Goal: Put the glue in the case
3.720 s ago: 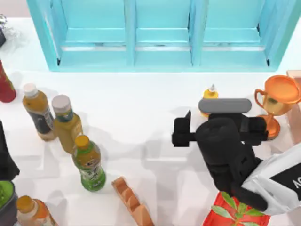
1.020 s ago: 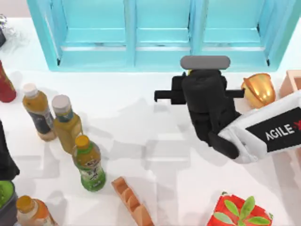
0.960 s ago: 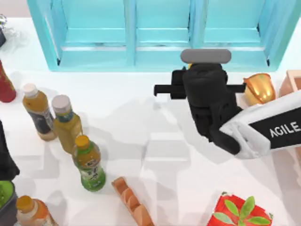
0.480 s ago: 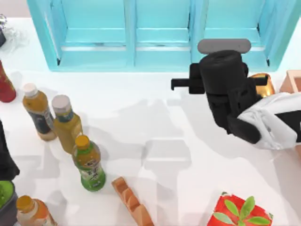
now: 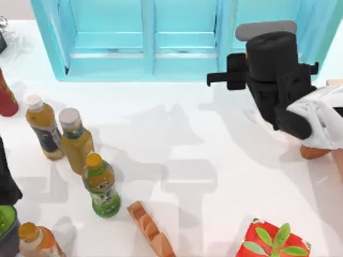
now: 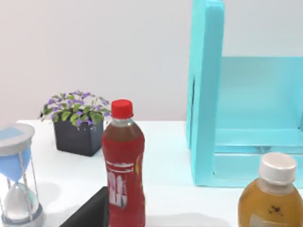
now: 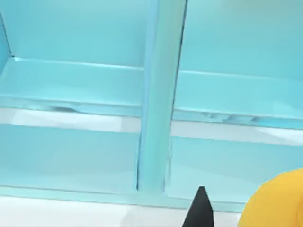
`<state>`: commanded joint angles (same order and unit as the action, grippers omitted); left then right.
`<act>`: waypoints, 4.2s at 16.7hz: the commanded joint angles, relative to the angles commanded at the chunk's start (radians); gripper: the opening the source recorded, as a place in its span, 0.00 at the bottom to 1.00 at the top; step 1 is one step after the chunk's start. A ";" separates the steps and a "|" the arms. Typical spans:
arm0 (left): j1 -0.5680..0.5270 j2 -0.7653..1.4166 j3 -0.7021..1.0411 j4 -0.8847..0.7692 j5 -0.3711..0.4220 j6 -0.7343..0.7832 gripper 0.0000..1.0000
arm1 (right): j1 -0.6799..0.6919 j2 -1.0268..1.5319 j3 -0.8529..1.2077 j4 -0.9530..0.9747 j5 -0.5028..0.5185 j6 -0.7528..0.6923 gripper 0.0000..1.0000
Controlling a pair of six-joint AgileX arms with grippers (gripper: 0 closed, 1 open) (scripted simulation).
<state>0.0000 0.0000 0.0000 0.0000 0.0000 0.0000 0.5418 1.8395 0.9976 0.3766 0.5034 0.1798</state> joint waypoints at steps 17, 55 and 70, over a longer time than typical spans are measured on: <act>0.000 0.000 0.000 0.000 0.000 0.000 1.00 | -1.134 -0.059 0.206 -1.140 -1.145 -1.531 0.00; 0.000 0.000 0.000 0.000 0.000 0.000 1.00 | -1.289 -0.004 -0.077 -0.960 -1.673 -1.637 0.08; 0.000 0.000 0.000 0.000 0.000 0.000 1.00 | -1.289 -0.004 -0.077 -0.960 -1.673 -1.637 1.00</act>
<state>0.0000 0.0000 0.0000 0.0000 0.0000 0.0000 -0.7470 1.8356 0.9201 -0.5830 -1.1697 -1.4569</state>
